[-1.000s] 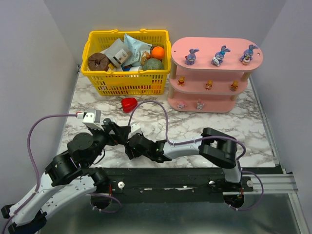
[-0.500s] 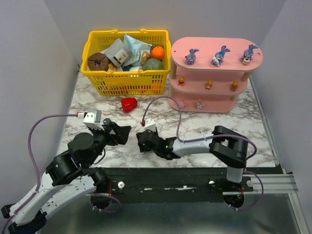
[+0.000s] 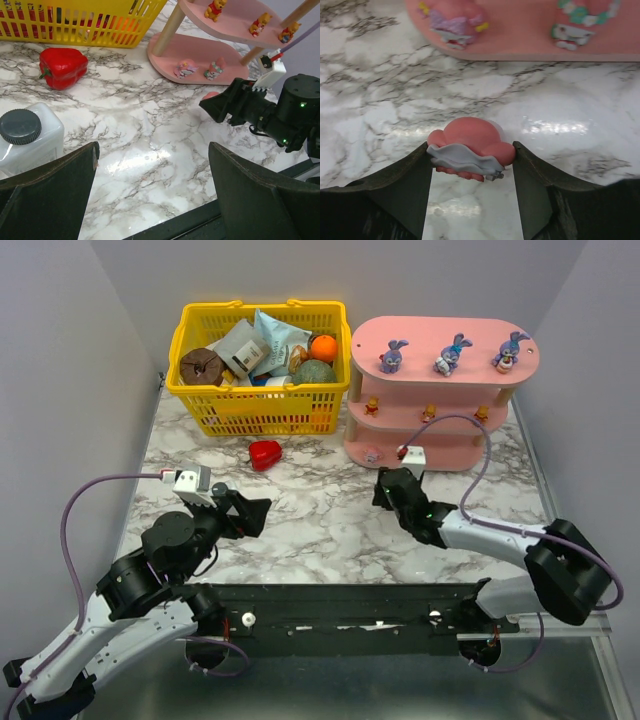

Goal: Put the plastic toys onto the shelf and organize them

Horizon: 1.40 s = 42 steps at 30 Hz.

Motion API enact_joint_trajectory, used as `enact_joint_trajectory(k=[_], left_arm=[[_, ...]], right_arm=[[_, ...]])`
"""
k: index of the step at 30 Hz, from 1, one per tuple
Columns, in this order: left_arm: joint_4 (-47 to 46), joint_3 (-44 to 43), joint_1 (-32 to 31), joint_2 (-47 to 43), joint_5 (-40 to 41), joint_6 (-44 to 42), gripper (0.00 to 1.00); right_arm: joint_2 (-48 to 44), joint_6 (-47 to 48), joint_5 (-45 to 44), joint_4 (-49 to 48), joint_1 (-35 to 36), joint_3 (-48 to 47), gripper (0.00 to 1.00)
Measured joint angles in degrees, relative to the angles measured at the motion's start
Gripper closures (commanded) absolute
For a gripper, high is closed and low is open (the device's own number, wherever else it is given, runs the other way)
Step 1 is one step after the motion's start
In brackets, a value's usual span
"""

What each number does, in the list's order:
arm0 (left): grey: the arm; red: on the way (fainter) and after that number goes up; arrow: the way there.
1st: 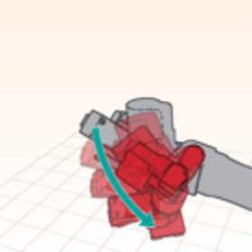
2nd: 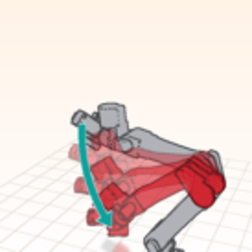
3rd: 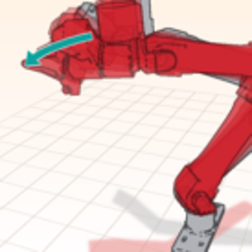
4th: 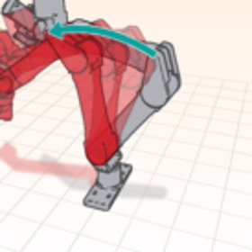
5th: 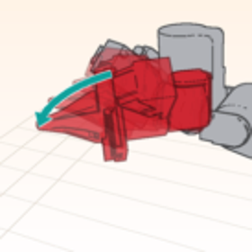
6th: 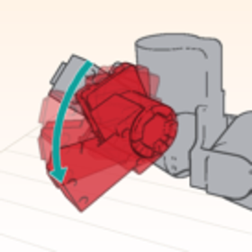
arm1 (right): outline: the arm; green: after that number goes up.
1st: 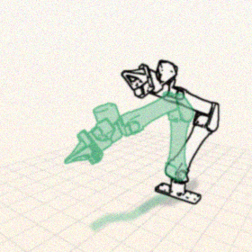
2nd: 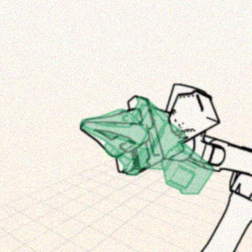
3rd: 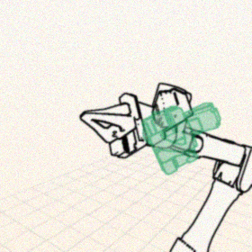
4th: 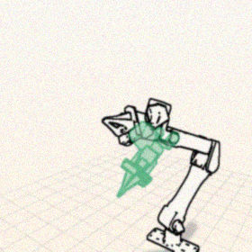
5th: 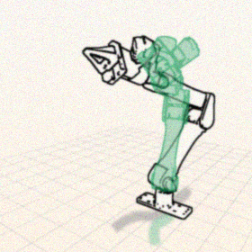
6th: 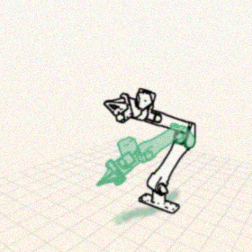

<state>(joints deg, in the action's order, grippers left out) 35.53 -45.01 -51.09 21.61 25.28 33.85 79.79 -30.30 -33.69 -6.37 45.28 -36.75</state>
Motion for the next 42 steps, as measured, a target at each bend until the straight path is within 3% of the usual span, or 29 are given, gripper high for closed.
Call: enact_joint_trajectory(k=[13,31,42], left_arm=[[-0.74,0.15,0.00,0.52,-0.46,-0.39,0.01],[-1.33,0.46,0.00,0.13,-0.87,-0.68,0.01],[-1.92,0.48,0.00,0.13,-1.97,-1.05,0.01]], right_arm=[[-12.46,5.51,6.34,-0.26,-20.06,8.11,0.58],[-5.42,-0.96,7.43,2.43,-28.50,3.72,0.58],[-3.89,-18.25,4.96,5.62,-31.91,3.61,0.58]])
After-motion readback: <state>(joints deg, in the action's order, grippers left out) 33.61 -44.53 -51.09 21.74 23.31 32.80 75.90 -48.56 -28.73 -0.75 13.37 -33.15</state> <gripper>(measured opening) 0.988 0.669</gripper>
